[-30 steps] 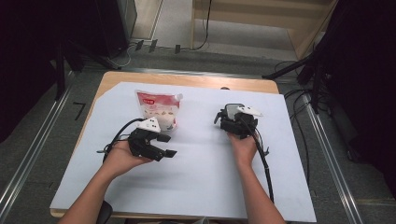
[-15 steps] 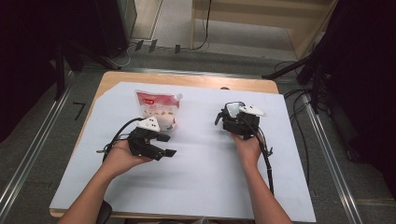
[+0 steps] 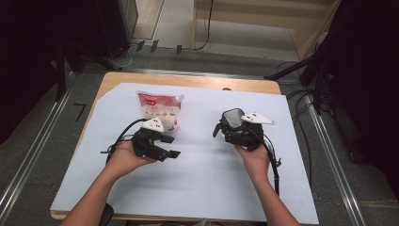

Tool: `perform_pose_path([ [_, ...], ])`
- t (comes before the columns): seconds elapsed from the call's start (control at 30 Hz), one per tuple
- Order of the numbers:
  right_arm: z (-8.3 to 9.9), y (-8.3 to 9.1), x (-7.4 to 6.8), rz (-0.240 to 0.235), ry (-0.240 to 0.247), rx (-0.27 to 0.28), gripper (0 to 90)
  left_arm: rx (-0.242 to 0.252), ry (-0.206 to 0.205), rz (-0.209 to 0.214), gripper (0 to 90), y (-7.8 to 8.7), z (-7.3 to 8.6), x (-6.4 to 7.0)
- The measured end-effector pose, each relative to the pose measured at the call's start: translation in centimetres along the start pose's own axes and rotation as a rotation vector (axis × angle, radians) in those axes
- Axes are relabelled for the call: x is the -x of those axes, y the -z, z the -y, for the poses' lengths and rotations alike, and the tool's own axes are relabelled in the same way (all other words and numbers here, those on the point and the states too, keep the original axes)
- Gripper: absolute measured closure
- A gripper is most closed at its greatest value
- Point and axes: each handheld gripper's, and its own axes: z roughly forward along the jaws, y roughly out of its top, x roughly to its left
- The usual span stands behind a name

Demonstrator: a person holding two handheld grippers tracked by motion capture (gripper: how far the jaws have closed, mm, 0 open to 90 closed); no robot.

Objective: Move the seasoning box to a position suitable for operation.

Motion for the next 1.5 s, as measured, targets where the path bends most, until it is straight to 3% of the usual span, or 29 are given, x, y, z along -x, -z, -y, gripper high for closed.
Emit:
perform_pose_path([
  [0.3,1.5,0.9,-1.9,-0.084,0.061,-0.01,15.4,0.009,0.004,0.007,36.2,-0.4,-0.2,0.2],
  [0.6,3.1,0.1,-4.8,-0.152,0.115,-0.048,15.4,0.008,0.001,0.005,36.2,-0.3,-0.2,-0.1],
  [0.77,3.9,-0.5,-6.0,-0.164,0.149,-0.064,15.4,-0.001,0.001,-0.001,36.2,-0.4,-0.1,-0.1],
  [1.1,4.9,-0.6,-6.0,-0.17,0.158,-0.057,14.4,-0.003,-0.014,0.007,36.2,-0.7,-0.3,0.2],
  [1.17,5.0,-0.7,-6.0,-0.18,0.156,-0.089,13.0,0.006,-0.009,0.006,36.2,-0.7,-0.3,0.3],
  [1.3,4.7,-0.6,-5.6,-0.217,0.093,-0.122,4.5,-0.001,-0.013,0.014,36.2,-0.9,-0.4,0.4],
  [1.5,4.3,0.8,-5.3,-0.178,0.103,-0.191,4.0,0.001,-0.026,0.026,36.2,-1.3,-0.7,0.9],
])
